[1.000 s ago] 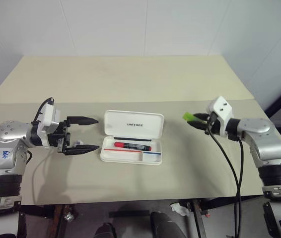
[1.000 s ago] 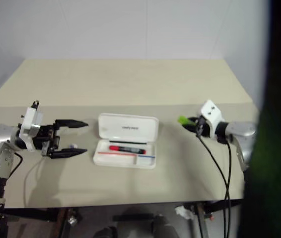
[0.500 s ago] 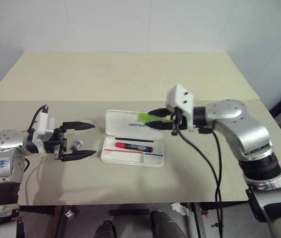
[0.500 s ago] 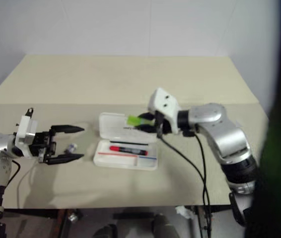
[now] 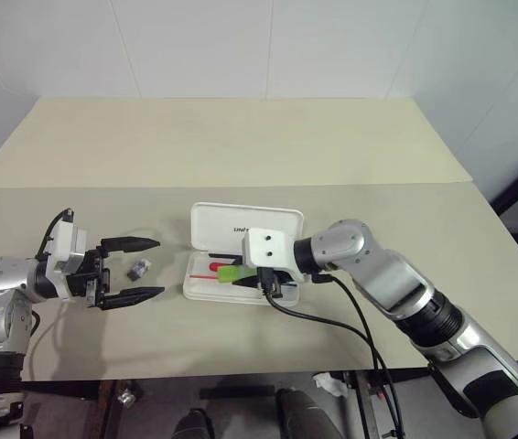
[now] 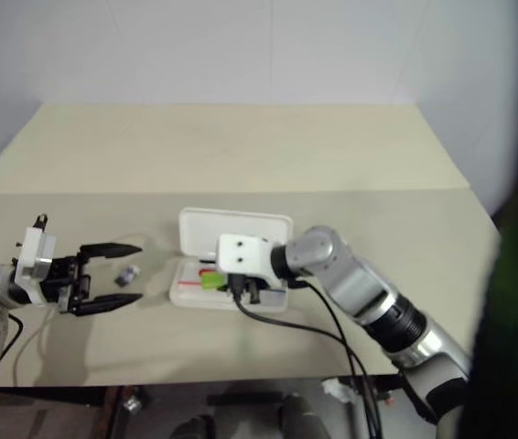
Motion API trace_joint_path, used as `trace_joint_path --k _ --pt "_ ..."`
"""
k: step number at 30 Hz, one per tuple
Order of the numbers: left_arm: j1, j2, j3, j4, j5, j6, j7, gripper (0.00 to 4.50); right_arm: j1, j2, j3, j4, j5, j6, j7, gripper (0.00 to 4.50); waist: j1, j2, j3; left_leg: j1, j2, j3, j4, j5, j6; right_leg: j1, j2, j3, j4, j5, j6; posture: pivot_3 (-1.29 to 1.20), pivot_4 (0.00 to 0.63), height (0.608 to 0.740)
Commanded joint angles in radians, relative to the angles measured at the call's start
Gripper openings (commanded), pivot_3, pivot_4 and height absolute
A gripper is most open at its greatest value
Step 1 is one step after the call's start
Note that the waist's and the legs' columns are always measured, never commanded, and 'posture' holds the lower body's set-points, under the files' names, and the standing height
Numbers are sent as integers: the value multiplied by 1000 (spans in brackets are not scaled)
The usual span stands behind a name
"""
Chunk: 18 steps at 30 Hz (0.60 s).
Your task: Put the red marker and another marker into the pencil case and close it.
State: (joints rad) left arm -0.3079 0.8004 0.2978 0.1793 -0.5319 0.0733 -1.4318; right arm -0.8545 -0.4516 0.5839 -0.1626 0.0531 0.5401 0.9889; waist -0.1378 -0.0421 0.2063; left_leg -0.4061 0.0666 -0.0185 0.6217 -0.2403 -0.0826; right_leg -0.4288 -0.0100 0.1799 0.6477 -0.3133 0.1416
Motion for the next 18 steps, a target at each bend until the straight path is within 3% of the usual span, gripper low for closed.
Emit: trace_joint_path --k 1,9,18 --pt "7 15 36 -31 -31 -3 7 4500 -31 43 3 15 -36 -31 -16 1120 1 0 0 0 0 0 0 0 0 0 0 0 0 0 0 0 150 740" --pt "10 18 45 -38 -32 1 19 4500 -51 126 -4 65 -69 7 -13 1120 0 0 0 0 0 0 0 0 0 0 0 0 1 0 0 0 150 740" --pt "10 19 46 -39 -31 -1 24 4500 -33 195 1 -6 -61 216 -49 1120 0 0 0 0 0 0 1 0 0 -1 0 0 3 0 -1 0 150 740"
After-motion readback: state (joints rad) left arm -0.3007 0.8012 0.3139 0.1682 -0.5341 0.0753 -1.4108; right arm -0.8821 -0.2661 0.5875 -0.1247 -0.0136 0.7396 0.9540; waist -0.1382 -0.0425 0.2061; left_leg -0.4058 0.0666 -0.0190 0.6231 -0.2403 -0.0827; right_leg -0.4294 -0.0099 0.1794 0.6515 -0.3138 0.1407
